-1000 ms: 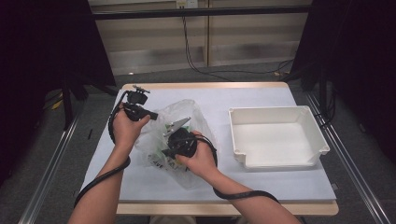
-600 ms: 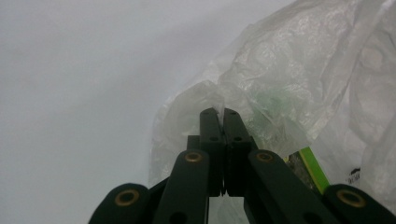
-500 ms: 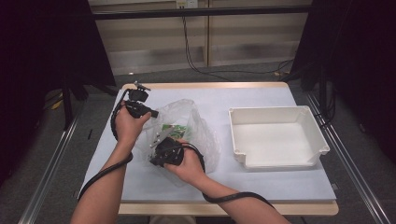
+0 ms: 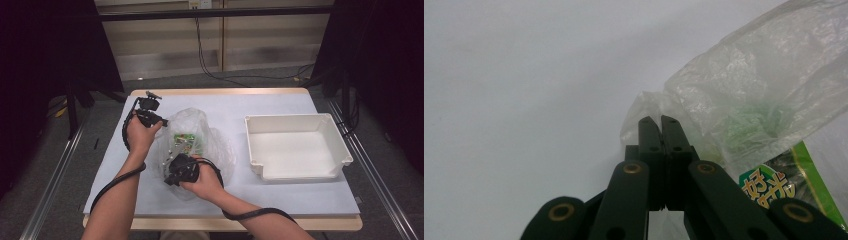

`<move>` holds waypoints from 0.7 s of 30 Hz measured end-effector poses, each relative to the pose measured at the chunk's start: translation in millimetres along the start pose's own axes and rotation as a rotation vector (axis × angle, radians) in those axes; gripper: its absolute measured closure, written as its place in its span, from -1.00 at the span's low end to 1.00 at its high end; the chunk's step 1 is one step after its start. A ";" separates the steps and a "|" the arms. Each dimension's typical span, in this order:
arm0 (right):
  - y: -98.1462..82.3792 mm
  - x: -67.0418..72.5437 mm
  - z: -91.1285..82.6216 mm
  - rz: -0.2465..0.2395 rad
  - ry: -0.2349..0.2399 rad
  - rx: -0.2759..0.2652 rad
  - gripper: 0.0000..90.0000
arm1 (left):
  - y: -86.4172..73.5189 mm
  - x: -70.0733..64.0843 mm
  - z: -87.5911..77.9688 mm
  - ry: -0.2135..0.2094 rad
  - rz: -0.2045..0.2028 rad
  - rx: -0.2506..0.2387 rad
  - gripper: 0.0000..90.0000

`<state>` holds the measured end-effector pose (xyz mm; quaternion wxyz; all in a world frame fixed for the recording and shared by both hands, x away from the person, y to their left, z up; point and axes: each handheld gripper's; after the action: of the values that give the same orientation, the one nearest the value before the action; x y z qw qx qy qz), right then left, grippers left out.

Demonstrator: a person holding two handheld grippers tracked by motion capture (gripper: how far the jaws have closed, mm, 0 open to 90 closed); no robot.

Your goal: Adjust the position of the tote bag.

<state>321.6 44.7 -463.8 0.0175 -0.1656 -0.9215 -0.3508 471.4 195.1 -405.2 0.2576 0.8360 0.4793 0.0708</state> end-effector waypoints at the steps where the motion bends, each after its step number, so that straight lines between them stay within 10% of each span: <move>1: -1.7 -1.1 -1.2 0.008 0.004 -0.002 0.94 | 0.2 1.4 1.2 -0.001 0.005 0.001 1.00; 7: -7.3 -4.0 -13.6 0.047 0.003 -0.013 0.74 | -1.5 1.6 0.1 -0.021 -0.001 -0.006 0.95; 21: -15.9 -13.8 -41.6 0.077 -0.072 -0.005 0.40 | -8.7 -3.9 -37.6 -0.056 -0.009 -0.043 -0.38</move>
<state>326.1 2.4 -444.6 -0.0026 -0.2134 -0.9136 -0.3462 449.0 209.1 -376.7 0.2890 0.8298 0.4741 0.0565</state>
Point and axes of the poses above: each handheld gripper's, and its own axes: z roughly forward along the jaws, y roughly out of its top, x roughly to its left, and after that the axes turned 3 degrees about x, right-handed
